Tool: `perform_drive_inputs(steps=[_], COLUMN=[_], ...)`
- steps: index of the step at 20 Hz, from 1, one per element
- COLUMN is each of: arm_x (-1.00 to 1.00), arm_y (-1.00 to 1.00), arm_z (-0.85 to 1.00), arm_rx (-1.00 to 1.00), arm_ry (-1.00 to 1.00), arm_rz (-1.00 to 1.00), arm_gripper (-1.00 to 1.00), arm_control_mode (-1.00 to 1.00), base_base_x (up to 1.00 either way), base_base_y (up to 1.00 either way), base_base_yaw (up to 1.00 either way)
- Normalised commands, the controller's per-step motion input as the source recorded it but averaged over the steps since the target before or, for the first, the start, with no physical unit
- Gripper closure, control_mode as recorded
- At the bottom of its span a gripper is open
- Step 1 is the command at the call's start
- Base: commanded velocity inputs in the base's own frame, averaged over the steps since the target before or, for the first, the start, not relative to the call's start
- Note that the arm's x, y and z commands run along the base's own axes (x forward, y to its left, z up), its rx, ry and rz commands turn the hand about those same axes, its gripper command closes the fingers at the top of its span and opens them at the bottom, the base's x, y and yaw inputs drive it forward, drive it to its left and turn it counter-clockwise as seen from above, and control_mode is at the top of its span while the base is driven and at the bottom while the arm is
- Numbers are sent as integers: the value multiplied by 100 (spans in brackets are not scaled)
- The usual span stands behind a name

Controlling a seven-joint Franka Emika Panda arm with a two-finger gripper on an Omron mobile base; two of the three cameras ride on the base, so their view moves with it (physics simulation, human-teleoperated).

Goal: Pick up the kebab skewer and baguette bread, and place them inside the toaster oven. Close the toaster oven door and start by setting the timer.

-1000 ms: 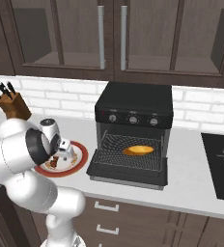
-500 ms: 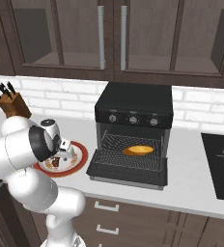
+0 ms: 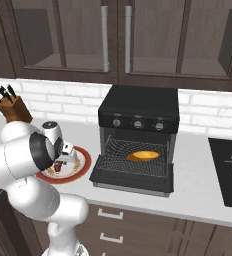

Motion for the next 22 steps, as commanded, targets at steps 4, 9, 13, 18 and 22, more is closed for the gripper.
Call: perform_drive_inputs(steps=[4,9,13,18,22], arm_x=[-4,-20,-33,-46,-47], arm_y=[-7,-24,-26,-33,-37], arm_z=[62,68,66,60,54], arm_rx=[3,6,7,8,9], arm_ry=[0,0,0,0,0], arm_rz=[0,0,-2,-5,-9], arm_gripper=[100,100,100,100,100], arm_control_mode=[-100,-100,-100,-100,-100], base_base_x=[0,0,0,0,0], base_base_y=[0,0,0,0,0], base_base_yaw=[0,0,0,0,0])
